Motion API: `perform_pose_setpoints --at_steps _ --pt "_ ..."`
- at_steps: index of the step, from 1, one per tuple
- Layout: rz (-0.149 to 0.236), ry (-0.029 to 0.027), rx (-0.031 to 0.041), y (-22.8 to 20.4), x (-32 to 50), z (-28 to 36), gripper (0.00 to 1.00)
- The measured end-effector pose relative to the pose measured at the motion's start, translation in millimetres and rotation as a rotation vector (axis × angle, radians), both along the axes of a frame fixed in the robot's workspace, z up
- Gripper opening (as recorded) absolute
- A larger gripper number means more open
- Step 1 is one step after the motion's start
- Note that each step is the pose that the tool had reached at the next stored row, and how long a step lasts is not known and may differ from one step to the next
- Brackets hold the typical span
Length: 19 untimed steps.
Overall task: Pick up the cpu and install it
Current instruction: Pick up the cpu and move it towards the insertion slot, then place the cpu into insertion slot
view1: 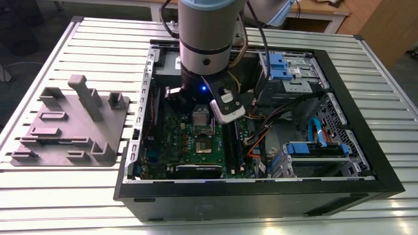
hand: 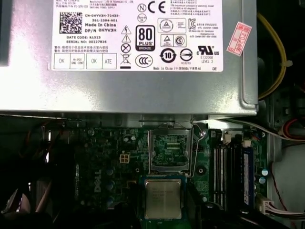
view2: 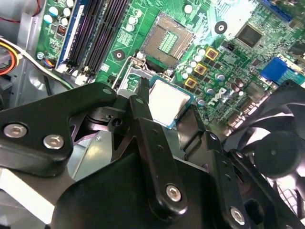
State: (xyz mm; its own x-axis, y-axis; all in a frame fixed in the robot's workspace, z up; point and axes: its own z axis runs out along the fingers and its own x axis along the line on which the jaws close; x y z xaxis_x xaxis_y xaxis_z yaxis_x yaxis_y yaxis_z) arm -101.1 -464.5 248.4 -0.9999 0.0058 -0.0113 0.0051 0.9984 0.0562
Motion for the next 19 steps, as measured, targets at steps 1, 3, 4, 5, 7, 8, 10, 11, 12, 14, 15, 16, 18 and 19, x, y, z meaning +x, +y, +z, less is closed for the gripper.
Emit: perform_pose_setpoints --at_steps 1,3,4,5,7,8,10,11,12,14,15,16,18,19 --pt "0.0 0.0001 -0.0001 0.0 0.2 -1.4 0.47" --pt "0.0 0.0005 -0.0002 0.0 1.3 -2.6 0.47" --pt "0.0 0.0009 -0.0003 0.0 2.5 -2.9 0.47" --pt "0.0 0.0013 -0.0003 0.0 3.9 -3.3 0.47" --pt "0.0 0.0017 0.0 -0.1 6.3 -4.2 0.47" --pt "0.0 0.0018 -0.0001 -0.4 6.7 -4.6 0.47" --pt "0.0 0.0019 -0.0002 -2.2 7.4 -5.2 0.47" --pt "0.0 0.0019 -0.0001 -3.2 7.6 -5.6 0.47" --pt "0.0 0.0018 0.0 -3.6 7.8 -6.0 0.47" --pt "0.0 0.0018 -0.0001 -3.6 7.9 -6.1 0.47" --pt "0.0 0.0019 -0.0001 -3.6 8.1 -5.1 0.47" --pt "0.0 0.0019 -0.0001 -3.7 8.1 -4.2 0.47" --pt "0.0 0.0019 -0.0001 -3.7 8.1 -4.2 0.47" --pt "0.0 0.0019 -0.0002 -3.7 8.1 -4.2 0.47"
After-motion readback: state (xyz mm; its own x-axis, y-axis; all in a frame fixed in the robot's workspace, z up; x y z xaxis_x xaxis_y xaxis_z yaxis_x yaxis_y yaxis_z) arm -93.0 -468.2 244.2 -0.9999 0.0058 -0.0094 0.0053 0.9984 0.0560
